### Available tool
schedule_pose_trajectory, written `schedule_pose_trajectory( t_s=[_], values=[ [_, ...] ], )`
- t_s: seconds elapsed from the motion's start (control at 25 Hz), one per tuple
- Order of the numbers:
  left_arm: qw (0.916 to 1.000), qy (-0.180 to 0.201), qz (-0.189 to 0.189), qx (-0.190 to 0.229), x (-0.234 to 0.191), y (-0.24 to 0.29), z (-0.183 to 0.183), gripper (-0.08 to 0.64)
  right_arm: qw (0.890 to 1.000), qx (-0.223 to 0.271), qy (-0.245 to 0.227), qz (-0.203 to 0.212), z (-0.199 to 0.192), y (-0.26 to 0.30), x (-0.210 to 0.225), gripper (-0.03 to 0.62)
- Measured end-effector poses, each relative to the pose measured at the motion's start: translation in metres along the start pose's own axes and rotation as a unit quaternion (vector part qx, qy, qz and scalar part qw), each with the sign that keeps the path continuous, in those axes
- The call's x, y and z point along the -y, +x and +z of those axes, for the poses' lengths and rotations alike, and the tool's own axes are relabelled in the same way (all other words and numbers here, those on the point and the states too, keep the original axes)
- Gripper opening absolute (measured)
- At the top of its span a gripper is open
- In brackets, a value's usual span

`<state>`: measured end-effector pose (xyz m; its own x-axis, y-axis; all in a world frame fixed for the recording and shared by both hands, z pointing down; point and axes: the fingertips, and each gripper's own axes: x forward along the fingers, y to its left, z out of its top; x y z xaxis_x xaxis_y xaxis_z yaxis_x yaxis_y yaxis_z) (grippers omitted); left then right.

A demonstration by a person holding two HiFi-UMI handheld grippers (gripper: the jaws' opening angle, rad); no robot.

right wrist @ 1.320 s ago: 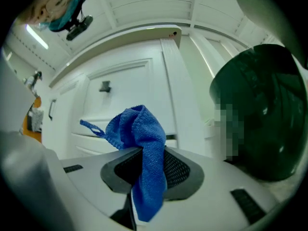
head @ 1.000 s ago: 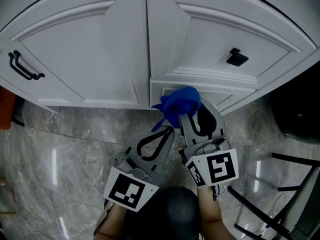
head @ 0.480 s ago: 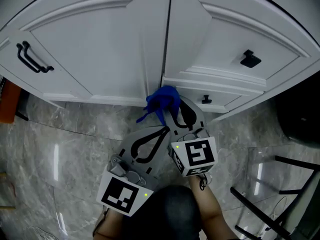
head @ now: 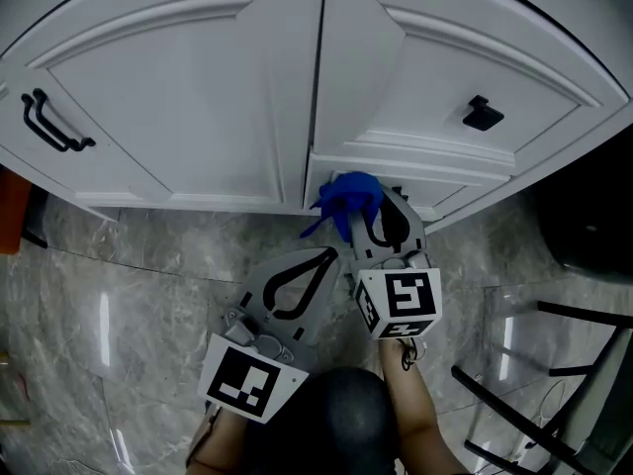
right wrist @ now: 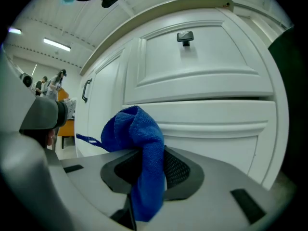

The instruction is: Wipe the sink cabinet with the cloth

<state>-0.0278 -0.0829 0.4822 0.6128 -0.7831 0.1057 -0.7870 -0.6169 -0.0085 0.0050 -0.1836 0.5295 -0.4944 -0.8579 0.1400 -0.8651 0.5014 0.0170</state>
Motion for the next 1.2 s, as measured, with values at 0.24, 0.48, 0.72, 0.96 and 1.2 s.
schedule_pose_trajectory(
  t_s=[0.24,0.48,0.72,0.96,1.2],
  values=[
    [0.9998,0.017,-0.013,-0.006,0.007,0.005,-0.002,0.005,1.000,0.010,0.001,-0.026,0.009,-0.013,0.021,0.121],
    [0.9995,0.023,-0.021,-0.007,0.011,0.010,-0.003,0.005,0.998,0.032,0.031,-0.045,0.018,-0.028,0.042,0.121],
    [0.9992,0.027,-0.027,-0.008,0.016,0.015,-0.003,0.005,0.996,0.047,0.035,-0.070,0.021,-0.041,0.068,0.120],
    [0.9990,0.029,-0.031,-0.009,0.019,0.018,-0.004,0.005,0.995,0.043,0.020,-0.089,0.014,-0.045,0.083,0.120],
    [0.9990,0.029,-0.033,-0.010,0.020,0.019,-0.005,0.005,0.993,0.035,0.001,-0.112,0.007,-0.047,0.096,0.120]
  ],
)
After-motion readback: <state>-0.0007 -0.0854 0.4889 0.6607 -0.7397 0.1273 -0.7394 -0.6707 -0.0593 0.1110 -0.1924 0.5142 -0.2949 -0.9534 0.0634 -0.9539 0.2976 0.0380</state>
